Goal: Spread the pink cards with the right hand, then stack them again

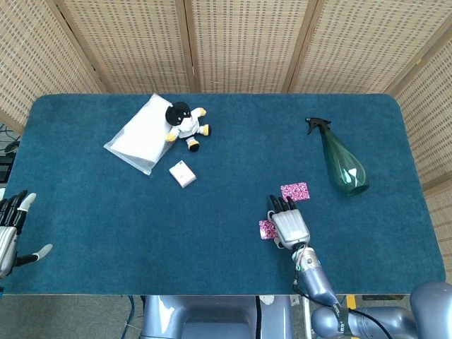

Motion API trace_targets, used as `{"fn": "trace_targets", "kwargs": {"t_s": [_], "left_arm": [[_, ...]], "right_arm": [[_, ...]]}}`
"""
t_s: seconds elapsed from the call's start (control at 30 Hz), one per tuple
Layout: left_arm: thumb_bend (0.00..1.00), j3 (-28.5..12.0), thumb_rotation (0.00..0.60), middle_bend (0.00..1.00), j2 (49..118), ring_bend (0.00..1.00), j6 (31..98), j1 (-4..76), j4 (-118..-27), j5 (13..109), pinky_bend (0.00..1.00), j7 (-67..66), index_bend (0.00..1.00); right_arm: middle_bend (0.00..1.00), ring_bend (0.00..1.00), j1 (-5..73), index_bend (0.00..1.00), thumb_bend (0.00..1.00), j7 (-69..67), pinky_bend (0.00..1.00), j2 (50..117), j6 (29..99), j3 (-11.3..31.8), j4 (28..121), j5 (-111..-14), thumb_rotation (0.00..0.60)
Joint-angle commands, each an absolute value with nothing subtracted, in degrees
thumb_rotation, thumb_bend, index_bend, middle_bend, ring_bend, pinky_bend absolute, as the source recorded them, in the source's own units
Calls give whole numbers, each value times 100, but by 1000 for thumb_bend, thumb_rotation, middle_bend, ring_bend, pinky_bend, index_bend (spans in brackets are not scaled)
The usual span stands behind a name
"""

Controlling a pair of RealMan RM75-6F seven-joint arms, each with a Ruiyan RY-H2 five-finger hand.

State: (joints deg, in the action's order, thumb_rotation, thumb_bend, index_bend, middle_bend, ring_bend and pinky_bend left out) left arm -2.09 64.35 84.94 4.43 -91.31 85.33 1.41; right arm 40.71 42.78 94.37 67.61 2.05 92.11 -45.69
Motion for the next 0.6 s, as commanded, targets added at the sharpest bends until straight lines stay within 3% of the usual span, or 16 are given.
{"fn": "trace_targets", "kwargs": {"t_s": [0.03,0.6], "left_arm": [[0,-211,600,0,6437,0,8495,443,-9131,8531,0,137,0],[0,-211,600,0,6432,0,8483,445,-9145,8518,0,113,0]], "right_arm": [[0,0,4060,559,466,4303,20,9443,6725,225,9190,-4558,600],[0,0,4063,409,399,4398,20,9235,6430,280,9309,-4422,600]]}}
